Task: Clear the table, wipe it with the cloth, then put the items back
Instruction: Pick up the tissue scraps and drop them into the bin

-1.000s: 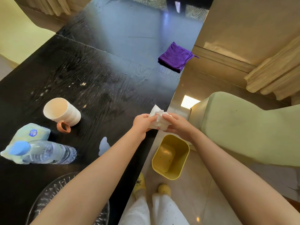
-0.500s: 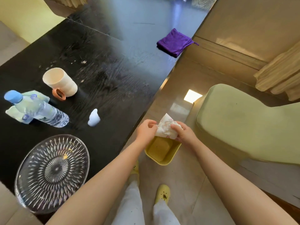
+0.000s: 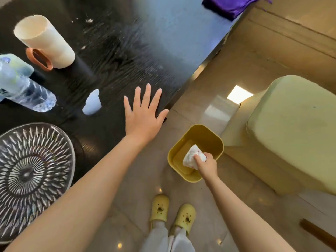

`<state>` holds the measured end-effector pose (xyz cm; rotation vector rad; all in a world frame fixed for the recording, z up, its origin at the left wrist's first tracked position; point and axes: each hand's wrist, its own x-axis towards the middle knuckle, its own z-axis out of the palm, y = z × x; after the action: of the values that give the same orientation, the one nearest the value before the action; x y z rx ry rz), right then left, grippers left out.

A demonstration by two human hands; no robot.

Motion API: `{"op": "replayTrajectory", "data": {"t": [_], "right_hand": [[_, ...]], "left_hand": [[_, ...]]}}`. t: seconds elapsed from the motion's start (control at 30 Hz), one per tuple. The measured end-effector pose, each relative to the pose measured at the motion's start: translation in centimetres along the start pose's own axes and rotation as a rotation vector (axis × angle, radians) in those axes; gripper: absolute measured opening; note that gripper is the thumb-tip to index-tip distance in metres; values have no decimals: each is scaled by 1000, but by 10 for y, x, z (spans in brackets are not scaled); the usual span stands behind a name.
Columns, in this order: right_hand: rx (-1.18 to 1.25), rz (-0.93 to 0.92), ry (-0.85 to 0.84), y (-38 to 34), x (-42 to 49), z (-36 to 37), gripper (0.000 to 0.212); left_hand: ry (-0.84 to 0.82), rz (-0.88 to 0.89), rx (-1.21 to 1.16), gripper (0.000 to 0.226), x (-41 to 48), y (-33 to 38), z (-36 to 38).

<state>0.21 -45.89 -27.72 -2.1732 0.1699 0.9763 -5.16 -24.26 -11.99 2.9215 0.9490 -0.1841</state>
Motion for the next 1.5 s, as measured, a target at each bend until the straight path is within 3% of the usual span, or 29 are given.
{"op": "replayTrajectory", "data": {"t": [0.27, 0.43, 0.67, 0.97, 1.3, 1.5], "right_hand": [[-106, 157, 11, 52, 77, 76, 60], [-149, 148, -12, 68, 105, 104, 66], [-205, 200, -23, 73, 123, 116, 77], [-278, 194, -69, 73, 136, 116, 73], [-565, 123, -333, 38, 126, 74, 90], [-959, 85, -558, -47, 90, 15, 74]], "left_hand": [[121, -6, -45, 70, 1, -2, 10], [154, 4, -74, 72, 1, -1, 11], [179, 21, -72, 70, 0, -3, 11], [187, 27, -75, 70, -2, -2, 11], [136, 14, -71, 74, -2, 0, 7], [66, 0, -45, 76, -2, 0, 3]]}}
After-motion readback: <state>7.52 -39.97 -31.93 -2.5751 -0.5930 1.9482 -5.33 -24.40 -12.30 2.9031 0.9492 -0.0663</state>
